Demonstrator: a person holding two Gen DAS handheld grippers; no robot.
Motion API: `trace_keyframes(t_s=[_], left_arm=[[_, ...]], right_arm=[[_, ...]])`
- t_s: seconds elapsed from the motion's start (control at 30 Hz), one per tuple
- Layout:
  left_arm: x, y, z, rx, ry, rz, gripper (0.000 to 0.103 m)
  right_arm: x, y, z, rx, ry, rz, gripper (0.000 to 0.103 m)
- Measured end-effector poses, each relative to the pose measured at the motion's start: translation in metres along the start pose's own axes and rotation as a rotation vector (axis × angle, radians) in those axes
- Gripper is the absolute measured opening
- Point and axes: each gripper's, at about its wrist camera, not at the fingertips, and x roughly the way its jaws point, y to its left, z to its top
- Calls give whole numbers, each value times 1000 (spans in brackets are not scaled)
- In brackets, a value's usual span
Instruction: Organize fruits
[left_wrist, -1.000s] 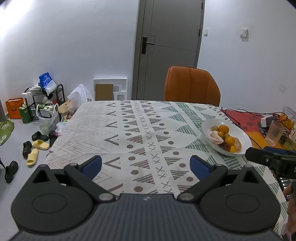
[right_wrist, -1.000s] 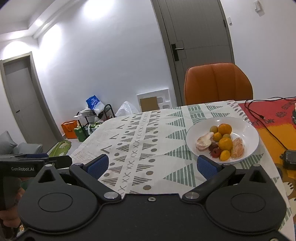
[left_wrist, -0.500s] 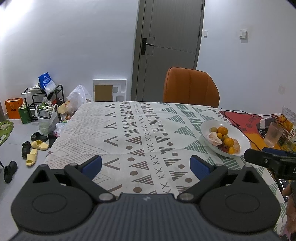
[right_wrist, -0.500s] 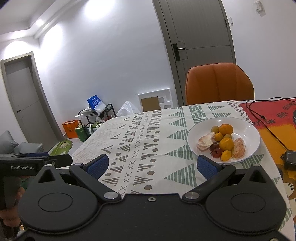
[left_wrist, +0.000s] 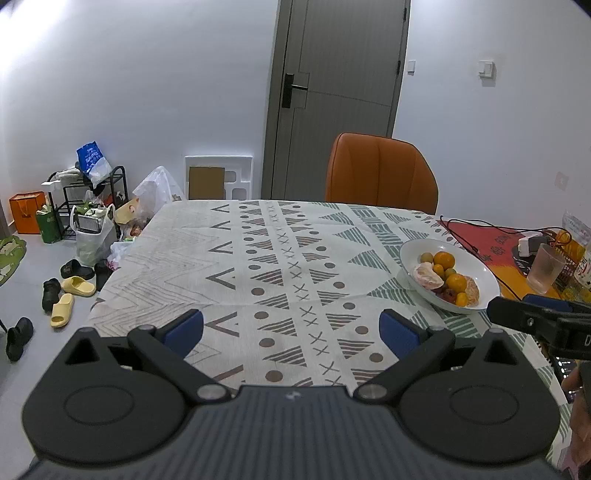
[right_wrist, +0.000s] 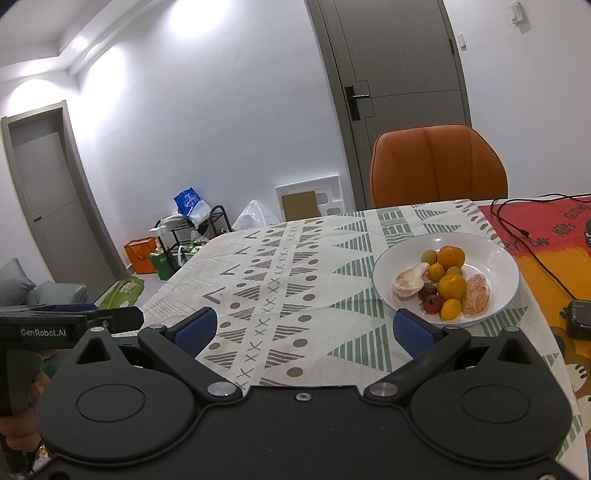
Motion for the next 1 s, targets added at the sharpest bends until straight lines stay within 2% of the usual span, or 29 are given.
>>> trace_keyframes(t_s=[1.0], left_arm=[[4, 2, -1, -19, 8, -5, 101]], right_arm=[[1, 1, 1, -7, 2, -22, 103]])
